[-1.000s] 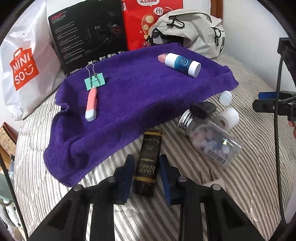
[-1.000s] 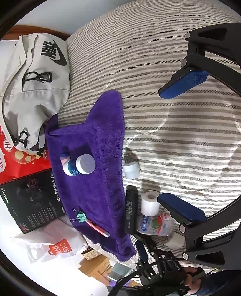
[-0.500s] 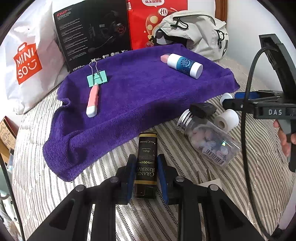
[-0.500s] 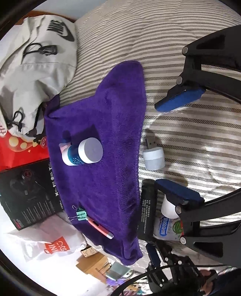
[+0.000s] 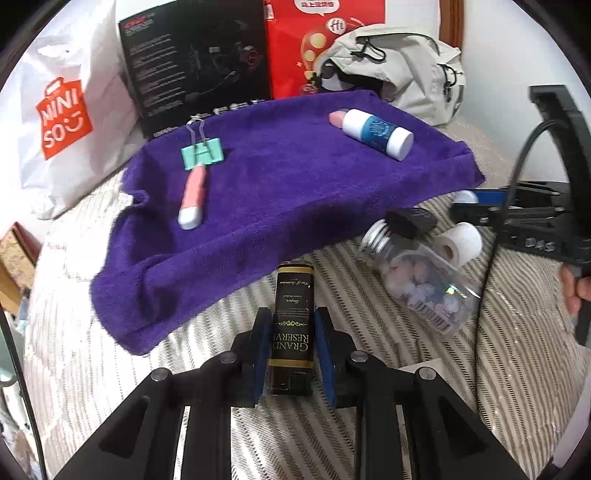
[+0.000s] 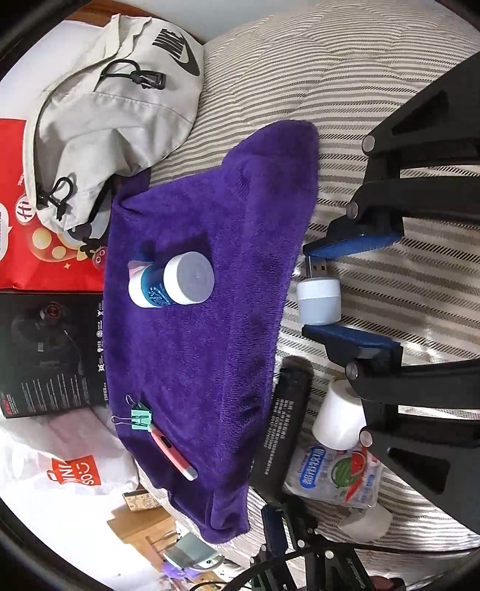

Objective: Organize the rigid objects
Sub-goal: 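Grasp the black Grand Reserve tube with the left tool while the right tool grasps the white USB cylinder, then stand the tube on the towel with left tool while right tool sets the cylinder there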

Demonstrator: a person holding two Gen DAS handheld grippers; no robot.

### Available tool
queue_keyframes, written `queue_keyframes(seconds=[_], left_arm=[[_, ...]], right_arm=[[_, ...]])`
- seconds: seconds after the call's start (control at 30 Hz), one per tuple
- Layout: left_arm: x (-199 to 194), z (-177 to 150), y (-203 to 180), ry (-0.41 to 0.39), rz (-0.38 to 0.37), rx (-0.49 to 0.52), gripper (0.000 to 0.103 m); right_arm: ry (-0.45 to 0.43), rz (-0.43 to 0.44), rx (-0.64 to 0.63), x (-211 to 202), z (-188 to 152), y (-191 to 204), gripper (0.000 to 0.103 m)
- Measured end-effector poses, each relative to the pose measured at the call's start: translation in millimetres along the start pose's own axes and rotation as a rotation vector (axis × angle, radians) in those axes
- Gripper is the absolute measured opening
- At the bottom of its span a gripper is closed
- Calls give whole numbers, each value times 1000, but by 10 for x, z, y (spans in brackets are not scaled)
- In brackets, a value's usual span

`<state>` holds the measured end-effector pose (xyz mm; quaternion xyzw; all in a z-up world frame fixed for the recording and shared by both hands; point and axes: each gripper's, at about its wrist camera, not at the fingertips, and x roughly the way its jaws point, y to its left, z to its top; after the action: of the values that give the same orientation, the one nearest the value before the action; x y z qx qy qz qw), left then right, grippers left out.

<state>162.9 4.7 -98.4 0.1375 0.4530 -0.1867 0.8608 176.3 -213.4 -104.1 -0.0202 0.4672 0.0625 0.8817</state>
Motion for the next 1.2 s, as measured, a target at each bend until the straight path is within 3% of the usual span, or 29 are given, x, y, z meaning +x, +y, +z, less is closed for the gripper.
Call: queue_keyframes(seconds=[0.1, 0.43, 0.73, 1.2], left_arm=[[-35, -42, 36, 1, 27, 3, 23], [-38, -72, 71, -6, 21, -14, 23], [-72, -57, 92, 9, 9, -41, 23], [-332, 39, 249, -31, 5, -106, 23]], right_arm=[[-3, 18, 22, -95, -43, -68, 36], [27, -54, -24, -139, -183, -62, 36], [17, -11, 5, -199, -193, -139, 36], [-12, 39, -4, -391, -24, -114, 36]])
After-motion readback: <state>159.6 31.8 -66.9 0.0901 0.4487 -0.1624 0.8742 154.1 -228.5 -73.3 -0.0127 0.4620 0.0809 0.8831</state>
